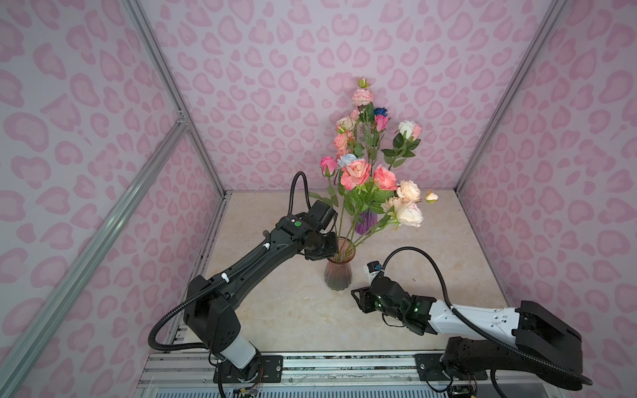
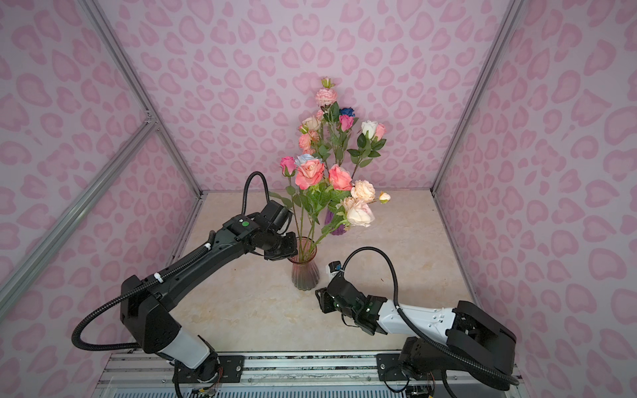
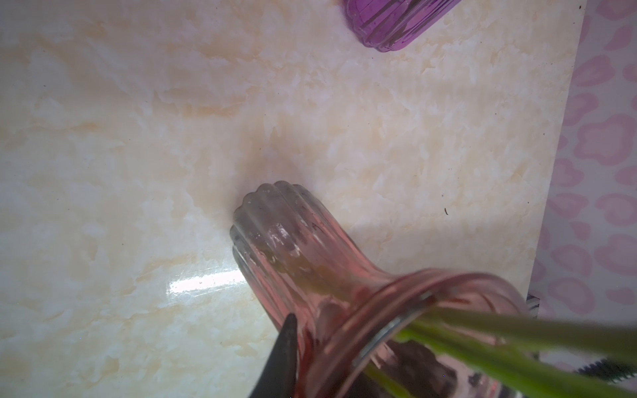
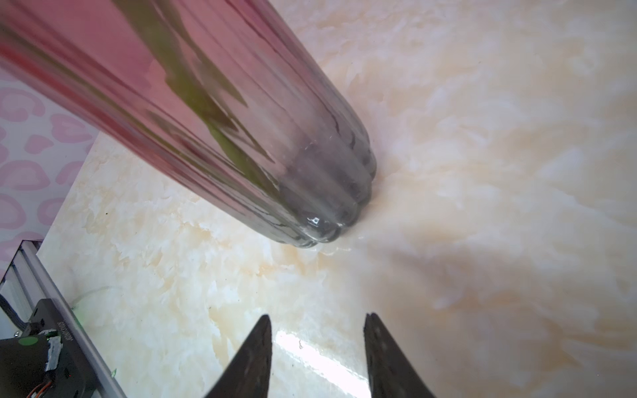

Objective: Arrange the flowers into the vase
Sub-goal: 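Slide the pink-red vase away with the left gripper while the right gripper draws back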

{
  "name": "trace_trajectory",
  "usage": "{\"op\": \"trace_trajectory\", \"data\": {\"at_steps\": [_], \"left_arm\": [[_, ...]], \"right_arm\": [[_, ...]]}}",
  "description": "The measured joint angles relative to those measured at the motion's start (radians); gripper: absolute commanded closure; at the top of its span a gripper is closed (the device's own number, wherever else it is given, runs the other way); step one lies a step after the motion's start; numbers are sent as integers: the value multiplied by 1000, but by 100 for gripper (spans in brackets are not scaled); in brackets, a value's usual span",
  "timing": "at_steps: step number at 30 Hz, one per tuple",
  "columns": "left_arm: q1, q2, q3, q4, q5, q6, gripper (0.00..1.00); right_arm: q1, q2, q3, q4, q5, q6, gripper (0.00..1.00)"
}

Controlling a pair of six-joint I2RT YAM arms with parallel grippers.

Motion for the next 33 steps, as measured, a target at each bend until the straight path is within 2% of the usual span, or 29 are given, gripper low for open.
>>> {"op": "trace_trajectory", "data": {"at_steps": [8,14,19,26,33], "left_arm": [[-1,-1,11,-22,15,8,96],[-1,-19,12,-53,9,27,96],[2,-95,-38,-72,-14,50,96],[68,-180,-98,-75,43,49,96],[162,-188,-101,-61,118,45,96]], "right_arm": [[-34,-114,-31,-71,32,3,54],[-79,-227,-59,-126,53,0,53],[-116,-343,-101,-164,85,-2,52],[-191,-466,-121,-233,102,-20,52],[-235,-515,-120,-283,100,-35,52]]}}
